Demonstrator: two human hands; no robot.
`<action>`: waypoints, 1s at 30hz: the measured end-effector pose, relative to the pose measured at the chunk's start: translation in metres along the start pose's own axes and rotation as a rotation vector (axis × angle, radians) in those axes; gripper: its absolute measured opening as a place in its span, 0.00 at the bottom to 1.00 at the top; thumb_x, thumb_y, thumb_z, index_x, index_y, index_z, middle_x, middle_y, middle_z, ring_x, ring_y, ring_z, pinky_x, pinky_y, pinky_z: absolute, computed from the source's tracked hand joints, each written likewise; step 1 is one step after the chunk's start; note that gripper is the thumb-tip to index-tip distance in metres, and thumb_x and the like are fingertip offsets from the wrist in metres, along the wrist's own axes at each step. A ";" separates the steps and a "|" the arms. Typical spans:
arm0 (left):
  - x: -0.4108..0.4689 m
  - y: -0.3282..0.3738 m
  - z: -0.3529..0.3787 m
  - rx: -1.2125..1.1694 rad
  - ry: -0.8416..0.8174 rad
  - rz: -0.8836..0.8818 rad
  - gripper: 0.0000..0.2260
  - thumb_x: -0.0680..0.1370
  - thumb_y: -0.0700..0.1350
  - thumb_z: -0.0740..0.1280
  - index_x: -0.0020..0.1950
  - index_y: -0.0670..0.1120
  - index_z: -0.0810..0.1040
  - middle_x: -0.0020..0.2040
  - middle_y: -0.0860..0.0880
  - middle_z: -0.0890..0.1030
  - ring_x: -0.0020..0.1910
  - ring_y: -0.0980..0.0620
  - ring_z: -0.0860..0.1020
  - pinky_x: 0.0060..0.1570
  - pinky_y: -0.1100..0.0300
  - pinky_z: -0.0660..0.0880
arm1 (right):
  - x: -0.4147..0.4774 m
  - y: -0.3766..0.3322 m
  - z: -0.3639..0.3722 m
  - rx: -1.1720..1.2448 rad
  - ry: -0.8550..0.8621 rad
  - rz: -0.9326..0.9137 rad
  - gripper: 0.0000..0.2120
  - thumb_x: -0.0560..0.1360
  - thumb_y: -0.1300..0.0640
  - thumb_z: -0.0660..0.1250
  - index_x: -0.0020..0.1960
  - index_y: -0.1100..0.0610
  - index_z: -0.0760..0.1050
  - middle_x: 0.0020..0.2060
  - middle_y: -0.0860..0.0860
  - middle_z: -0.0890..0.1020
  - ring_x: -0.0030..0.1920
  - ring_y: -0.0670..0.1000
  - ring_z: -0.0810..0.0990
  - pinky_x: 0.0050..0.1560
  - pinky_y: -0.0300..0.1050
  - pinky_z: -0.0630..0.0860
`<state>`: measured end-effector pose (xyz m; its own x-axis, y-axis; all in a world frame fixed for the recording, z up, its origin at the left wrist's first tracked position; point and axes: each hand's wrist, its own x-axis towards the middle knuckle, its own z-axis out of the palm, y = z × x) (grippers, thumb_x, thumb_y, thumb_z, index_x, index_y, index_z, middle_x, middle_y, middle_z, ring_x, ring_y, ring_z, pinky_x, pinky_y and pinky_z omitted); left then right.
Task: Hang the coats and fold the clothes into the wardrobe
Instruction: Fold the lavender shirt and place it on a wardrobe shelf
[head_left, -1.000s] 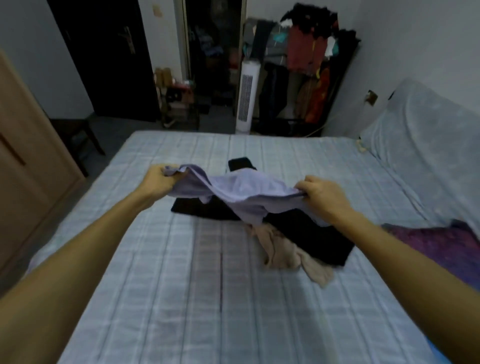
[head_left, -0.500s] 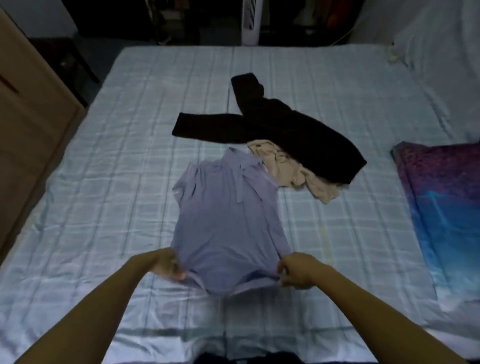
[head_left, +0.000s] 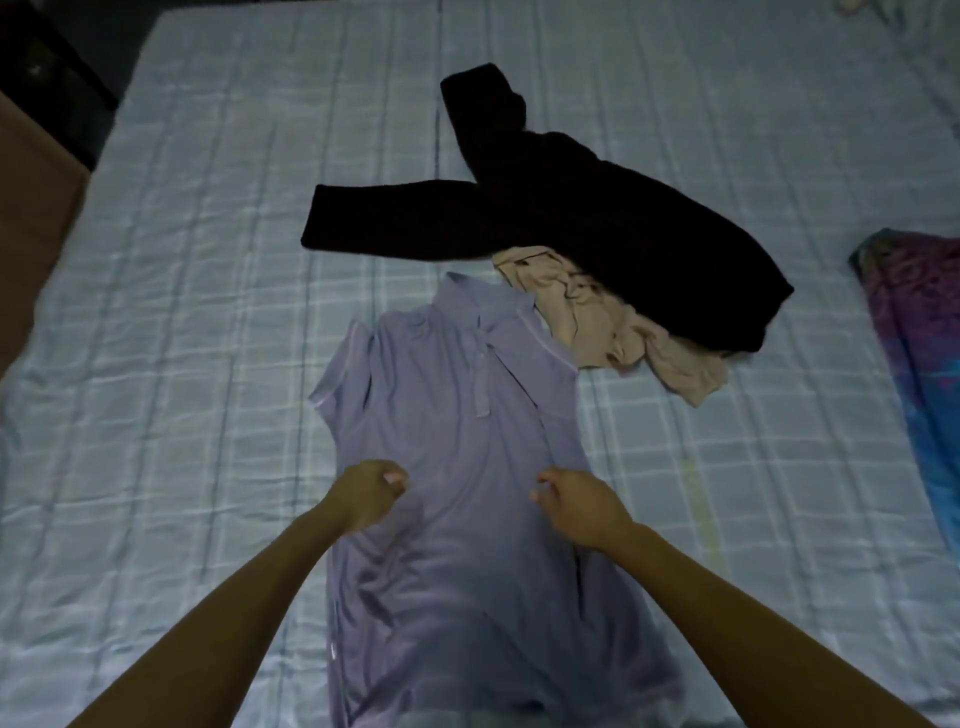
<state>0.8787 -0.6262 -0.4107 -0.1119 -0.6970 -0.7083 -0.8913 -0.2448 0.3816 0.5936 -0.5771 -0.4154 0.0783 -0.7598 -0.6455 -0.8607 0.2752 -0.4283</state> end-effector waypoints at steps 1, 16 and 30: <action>0.022 0.007 -0.001 0.003 0.022 0.019 0.11 0.79 0.46 0.63 0.58 0.45 0.79 0.60 0.46 0.79 0.59 0.47 0.76 0.53 0.64 0.67 | 0.020 0.002 0.002 0.009 0.038 0.007 0.20 0.80 0.48 0.59 0.68 0.55 0.70 0.64 0.54 0.76 0.62 0.54 0.75 0.60 0.41 0.68; 0.278 0.096 0.041 0.334 0.347 0.290 0.32 0.77 0.53 0.64 0.76 0.48 0.54 0.74 0.40 0.55 0.72 0.40 0.56 0.67 0.44 0.60 | 0.283 0.034 -0.021 -0.103 0.590 -0.028 0.30 0.75 0.49 0.65 0.73 0.58 0.61 0.67 0.58 0.70 0.67 0.60 0.66 0.67 0.59 0.60; 0.276 0.146 0.082 0.188 0.445 0.268 0.29 0.79 0.55 0.60 0.75 0.44 0.57 0.75 0.36 0.55 0.73 0.36 0.55 0.71 0.41 0.54 | 0.216 0.147 -0.107 0.180 0.913 0.451 0.19 0.79 0.47 0.61 0.54 0.63 0.76 0.48 0.61 0.80 0.50 0.61 0.78 0.45 0.47 0.67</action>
<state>0.6814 -0.7992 -0.5994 -0.1854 -0.9459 -0.2662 -0.9250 0.0765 0.3722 0.4303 -0.7638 -0.5498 -0.7095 -0.7006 -0.0758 -0.6211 0.6725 -0.4024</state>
